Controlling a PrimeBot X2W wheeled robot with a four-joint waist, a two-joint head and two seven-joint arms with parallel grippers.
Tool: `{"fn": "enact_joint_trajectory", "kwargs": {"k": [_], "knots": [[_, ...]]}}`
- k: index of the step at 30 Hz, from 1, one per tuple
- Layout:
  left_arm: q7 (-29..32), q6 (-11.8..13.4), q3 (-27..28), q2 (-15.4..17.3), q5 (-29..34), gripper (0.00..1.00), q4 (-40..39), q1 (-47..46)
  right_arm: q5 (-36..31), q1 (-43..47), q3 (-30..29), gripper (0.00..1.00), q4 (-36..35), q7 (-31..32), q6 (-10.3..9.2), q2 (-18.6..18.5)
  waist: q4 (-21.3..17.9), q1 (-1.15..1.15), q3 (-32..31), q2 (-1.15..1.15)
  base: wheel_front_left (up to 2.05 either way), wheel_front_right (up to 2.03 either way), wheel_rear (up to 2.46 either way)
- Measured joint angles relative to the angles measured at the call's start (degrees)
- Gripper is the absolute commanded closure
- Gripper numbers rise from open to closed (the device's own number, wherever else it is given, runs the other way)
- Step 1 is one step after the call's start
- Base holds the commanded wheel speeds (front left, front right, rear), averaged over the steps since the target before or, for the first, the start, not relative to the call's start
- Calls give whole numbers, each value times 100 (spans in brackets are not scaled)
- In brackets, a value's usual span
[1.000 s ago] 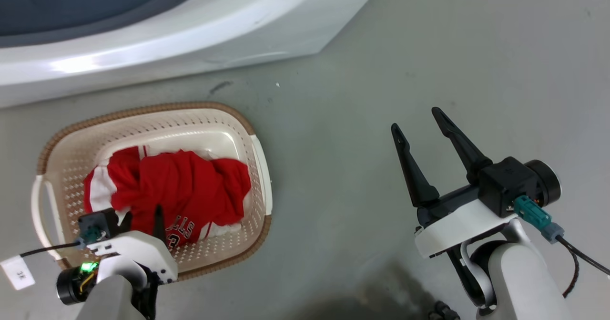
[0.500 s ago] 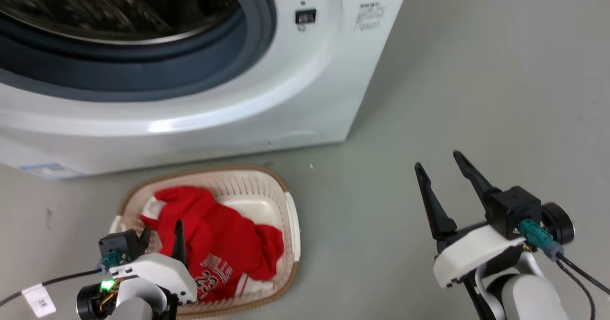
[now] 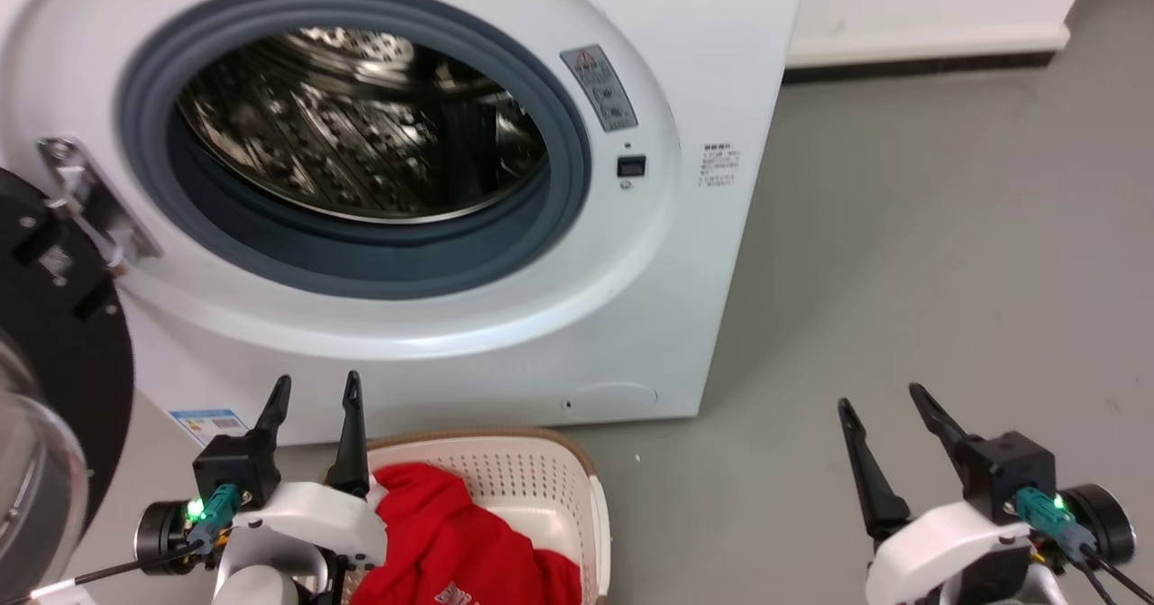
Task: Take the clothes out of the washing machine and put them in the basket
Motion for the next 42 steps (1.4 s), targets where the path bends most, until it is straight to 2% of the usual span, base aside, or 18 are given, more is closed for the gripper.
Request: {"fn": "enact_joint_trajectory", "kwargs": {"k": [9, 22, 42], "knots": [[40, 3, -308, 92, 342, 0, -1160, 563, -24, 325, -299, 0, -208, 91, 0, 1, 205, 0, -597, 0, 0, 0, 0], [569, 200, -511, 73, 439, 0, -2368, 1547, 9, 560, -521, 0, -303, 143, 0, 0, 263, 1, -843, 0, 0, 0, 0], [679, 286, -509, 96, 236, 0, -2496, 1636, 46, 561, -424, 0, -316, 144, 0, 0, 286, 2, -836, 0, 0, 0, 0]]}}
